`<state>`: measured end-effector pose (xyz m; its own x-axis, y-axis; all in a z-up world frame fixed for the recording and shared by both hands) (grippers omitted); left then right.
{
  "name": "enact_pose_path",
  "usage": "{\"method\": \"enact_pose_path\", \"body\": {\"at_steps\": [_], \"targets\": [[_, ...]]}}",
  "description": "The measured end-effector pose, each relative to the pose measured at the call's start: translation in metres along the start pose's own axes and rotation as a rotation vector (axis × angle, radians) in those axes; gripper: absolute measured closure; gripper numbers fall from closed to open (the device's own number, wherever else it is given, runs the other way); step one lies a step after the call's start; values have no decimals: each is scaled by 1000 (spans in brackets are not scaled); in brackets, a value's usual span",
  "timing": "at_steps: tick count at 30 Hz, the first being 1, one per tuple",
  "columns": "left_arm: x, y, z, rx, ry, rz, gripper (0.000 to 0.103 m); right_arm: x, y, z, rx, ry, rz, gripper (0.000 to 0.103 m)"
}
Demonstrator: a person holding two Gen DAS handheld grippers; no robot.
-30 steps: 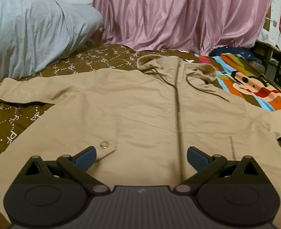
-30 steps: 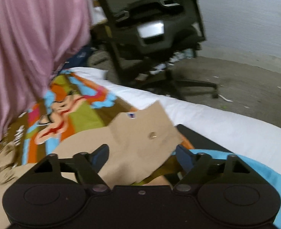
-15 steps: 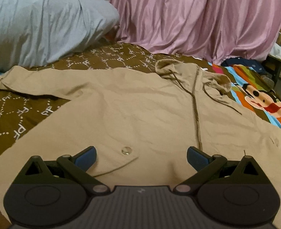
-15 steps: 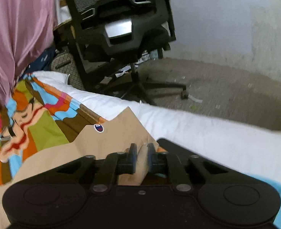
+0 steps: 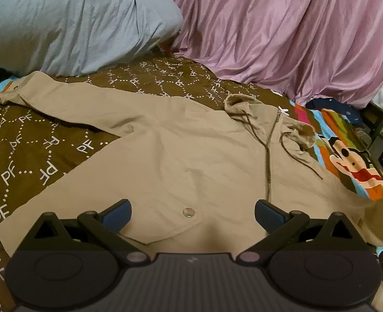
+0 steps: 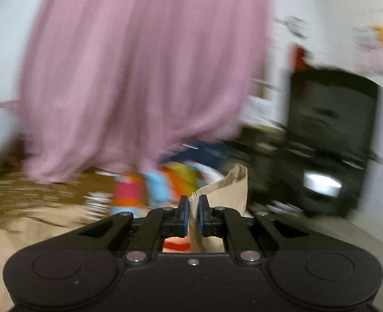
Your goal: Fold large clothes
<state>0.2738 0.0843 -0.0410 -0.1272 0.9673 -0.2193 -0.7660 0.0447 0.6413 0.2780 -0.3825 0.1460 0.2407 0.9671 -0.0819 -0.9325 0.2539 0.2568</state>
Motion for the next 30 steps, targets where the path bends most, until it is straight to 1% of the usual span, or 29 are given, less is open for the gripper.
{"method": "enact_pose_path", "body": {"at_steps": [3,5,7,8,9,10,11,12,13,14,16,17,18,19,20,22,24,25,27,28,29,30], "targets": [[-4,1,2,-16,-27,1,0,84,-13,10,-1,51,202,96],[-5,1,6,-35,-30,1,0,141,-23,5,15,88,328,96],[-4,-1,10,-50,-25,1,0,193,-35,-5,51,135,418,96],[-3,-2,12,-57,-25,5,0,213,-40,-11,74,155,448,95],[-2,-3,13,-63,-23,14,0,232,-47,-19,103,168,481,92],[0,-5,14,-69,-17,25,1,248,-54,-27,139,169,518,85],[3,-7,15,-73,-9,32,1,260,-59,-35,172,160,558,82],[5,-9,16,-74,-1,34,0,271,-58,-41,189,154,586,76],[7,-13,17,-72,12,32,0,273,-59,-46,203,146,616,66],[8,-16,18,-71,21,26,0,274,-55,-53,207,143,634,61],[7,-25,18,-71,29,8,0,263,-52,-61,219,148,635,43],[4,-31,18,-73,21,-4,1,253,-50,-66,222,149,620,40],[0,-37,18,-75,6,-15,0,239,-41,-70,226,148,598,33],[-5,-46,17,-74,-18,-22,0,220,-44,-76,236,147,551,29],[-10,-55,17,-69,-40,-24,0,199,-43,-84,245,137,503,29],[-21,-73,17,-57,-76,-32,0,154,-50,-102,283,99,382,29],[-33,-86,13,-44,-109,-32,0,114,-62,-128,327,48,270,29],[-38,-94,10,-35,-135,-28,0,93,-71,-144,363,10,217,29],[-49,-110,0,-9,-207,-14,0,59,-85,-170,431,-72,150,29],[-54,-119,-5,10,-245,4,0,44,-92,-183,457,-129,132,29],[-57,-126,-10,33,-272,28,1,31,-97,-195,473,-196,126,30],[-60,-131,-13,40,-290,44,1,19,-102,-206,485,-260,133,33]]}}
Point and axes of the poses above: each gripper's, at about its wrist camera, not at the fingertips, and y roughly against the way its jaws point, x to its left, z to its top, the point moved 2 cm from there along -y, roughly the way its jaws point, and after that the axes turned 5 degrees about z, right-handed, at the moved point
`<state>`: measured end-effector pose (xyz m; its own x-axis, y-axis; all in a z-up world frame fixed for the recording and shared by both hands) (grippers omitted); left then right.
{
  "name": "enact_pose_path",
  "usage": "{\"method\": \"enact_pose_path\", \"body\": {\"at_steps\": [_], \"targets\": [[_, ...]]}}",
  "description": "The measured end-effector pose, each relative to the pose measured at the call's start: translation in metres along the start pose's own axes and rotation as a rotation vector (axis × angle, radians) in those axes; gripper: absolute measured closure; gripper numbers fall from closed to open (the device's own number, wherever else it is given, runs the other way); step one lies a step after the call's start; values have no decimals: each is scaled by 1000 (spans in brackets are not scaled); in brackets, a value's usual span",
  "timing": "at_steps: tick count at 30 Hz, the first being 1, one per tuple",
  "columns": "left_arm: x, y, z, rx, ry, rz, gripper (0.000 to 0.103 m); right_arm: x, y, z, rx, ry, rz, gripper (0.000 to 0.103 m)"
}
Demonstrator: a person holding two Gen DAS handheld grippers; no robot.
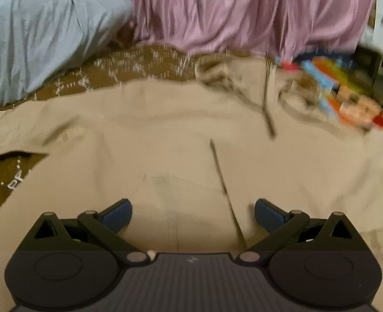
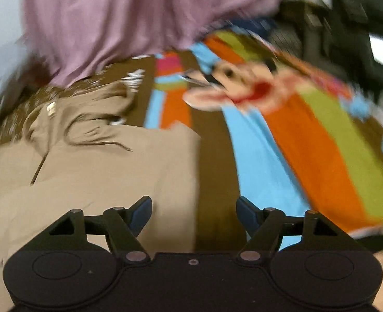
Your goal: Fold large clothes
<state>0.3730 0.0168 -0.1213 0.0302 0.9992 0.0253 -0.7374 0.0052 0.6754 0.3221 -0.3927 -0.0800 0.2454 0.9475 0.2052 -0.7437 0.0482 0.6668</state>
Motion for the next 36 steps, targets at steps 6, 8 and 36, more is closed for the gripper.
{"method": "enact_pose_path", "body": {"at_steps": [6,8,36], "targets": [[-2,-2,-2,-2,-9,16,1,-10,-27,-16,73,-148,151,85],[-1,-4,-2,8,-15,37,1,6,-15,-13,27,-66,121,97],[372,70,30,-91,592,275,1,109,121,-79,-32,236,246,1]]}}
Point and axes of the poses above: each gripper's, at about its wrist camera, not at the fingertips, and y roughly against the way its jaws point, x to its left, z to its top, the point moved 2 cm from there along -y, roughly the way its jaws point, and after that the axes turned 5 degrees about z, right-handed, at the moved point
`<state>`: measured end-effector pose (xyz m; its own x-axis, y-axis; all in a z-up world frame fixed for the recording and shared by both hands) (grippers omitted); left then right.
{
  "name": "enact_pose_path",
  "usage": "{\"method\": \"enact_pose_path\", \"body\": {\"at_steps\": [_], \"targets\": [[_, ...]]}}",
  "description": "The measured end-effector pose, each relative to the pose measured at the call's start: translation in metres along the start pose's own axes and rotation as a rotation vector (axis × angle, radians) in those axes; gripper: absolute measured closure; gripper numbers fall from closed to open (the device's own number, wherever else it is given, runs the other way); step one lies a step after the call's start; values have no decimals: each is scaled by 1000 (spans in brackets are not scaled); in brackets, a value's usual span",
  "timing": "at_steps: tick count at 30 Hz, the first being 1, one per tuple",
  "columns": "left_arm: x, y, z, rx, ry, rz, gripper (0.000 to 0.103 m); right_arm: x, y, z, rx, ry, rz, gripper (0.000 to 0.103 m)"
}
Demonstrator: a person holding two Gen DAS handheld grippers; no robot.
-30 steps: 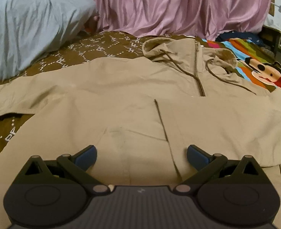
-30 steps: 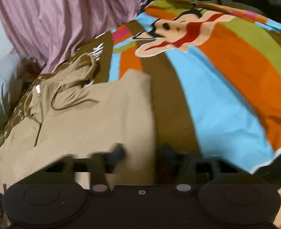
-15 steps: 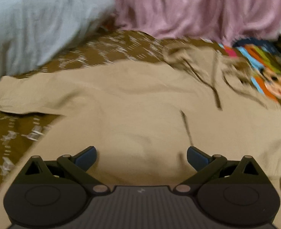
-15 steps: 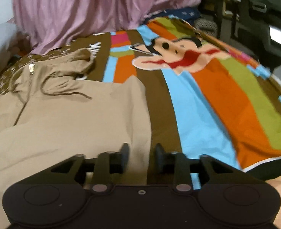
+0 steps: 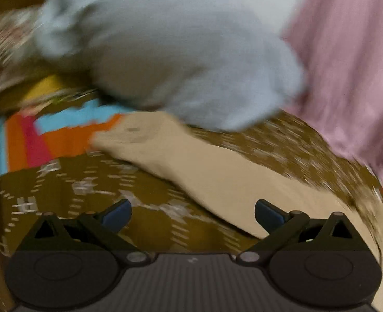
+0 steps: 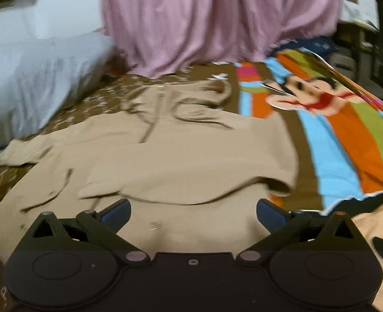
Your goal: Fold large clothes
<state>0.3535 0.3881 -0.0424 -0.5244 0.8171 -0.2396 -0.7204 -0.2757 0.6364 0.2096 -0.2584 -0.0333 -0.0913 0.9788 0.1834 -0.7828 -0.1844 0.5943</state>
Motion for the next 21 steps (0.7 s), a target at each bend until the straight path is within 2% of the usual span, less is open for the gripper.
{"method": "enact_pose_path", "body": {"at_steps": [3,6,10,14,17,18,19,21], "targets": [[48,-33,24,19,164,59,1,24,-8,-11,-11,50,6,1],[73,-58,43,25,250,76,7,45,-21,-24,-3,102,13,1],[85,-98,68,68,369,79,16,60,-32,-44,10,185,11,1],[91,-126,73,139,487,23,18,66,-41,-59,34,227,-5,1],[87,-142,70,172,526,46,24,63,-43,-60,45,218,0,1],[86,-145,69,176,536,63,35,62,-44,-61,47,210,5,1],[86,-148,68,180,546,80,54,60,-44,-61,48,200,5,1],[87,-151,67,195,572,60,84,57,-45,-63,55,182,7,1]]}}
Point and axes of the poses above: each gripper's, at about its wrist camera, not at the fingertips, and y roughly against the way its jaws point, x to its left, z to its top, the point moved 2 cm from there along -y, roughly the way its jaws point, and after that the axes turned 5 degrees about z, right-handed, at the moved point
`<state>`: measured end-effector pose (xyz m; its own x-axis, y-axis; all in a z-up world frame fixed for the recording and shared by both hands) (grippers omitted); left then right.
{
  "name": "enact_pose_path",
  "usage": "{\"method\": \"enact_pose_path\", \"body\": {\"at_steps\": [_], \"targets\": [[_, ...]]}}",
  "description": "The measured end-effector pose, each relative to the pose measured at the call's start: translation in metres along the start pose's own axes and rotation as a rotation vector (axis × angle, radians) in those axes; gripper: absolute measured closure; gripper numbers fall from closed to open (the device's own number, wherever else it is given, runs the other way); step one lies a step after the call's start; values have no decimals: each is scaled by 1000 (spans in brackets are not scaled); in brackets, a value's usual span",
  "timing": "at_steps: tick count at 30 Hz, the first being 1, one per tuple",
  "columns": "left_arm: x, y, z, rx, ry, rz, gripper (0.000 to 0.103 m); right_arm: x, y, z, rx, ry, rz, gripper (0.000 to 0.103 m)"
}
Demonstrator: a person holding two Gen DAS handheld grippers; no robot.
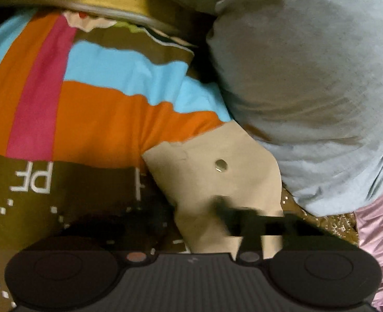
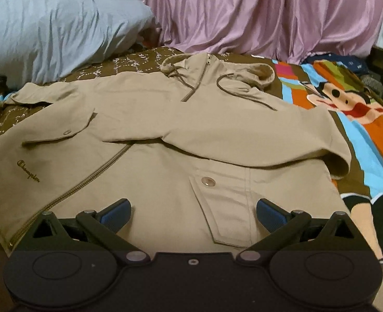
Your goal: Fold large clothes
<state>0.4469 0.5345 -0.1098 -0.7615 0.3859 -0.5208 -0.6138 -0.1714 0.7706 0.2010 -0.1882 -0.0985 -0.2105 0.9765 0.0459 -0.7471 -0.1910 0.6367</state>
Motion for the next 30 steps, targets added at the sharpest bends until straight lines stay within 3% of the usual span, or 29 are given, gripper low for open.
{"method": "enact_pose_path", "body": {"at_steps": [1,7,11,15,19,23,30], "targets": [[1,2,-1,-9,15,-5,92,-1,-1,-1,4,-6,2,1],[-25,49,-15,-124,-98,-62,101,-2,-2,-2,10,-14,-4,1],[-79,109,-49,-221,-344,-129,101,-2,2,-4,-17,-23,-11,1],[-147,178,-103,-256,-553,-263,101,-4,8,-3,-58,-44,-15,1],[-211,237,-176,-257,-747,-401,100,-10,16,-1,-107,-79,9,1],[-252,263,-264,-213,-895,-486,100,-19,39,6,-206,-122,7,1],[-245,243,-439,-101,-1196,-537,98,-44,72,8,-283,-143,-27,1]]}}
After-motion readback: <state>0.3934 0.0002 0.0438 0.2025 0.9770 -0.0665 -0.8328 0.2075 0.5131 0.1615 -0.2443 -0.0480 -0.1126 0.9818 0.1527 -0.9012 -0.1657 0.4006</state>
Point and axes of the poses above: each gripper's, at about its wrist camera, not at the fingertips, and y roughly against the way its jaws point, x to its left, z to its top, the point moved 2 cm from there along -y, roughly the way its jaws point, and after that the axes turned 5 degrees about z, right-handed, at the moved point
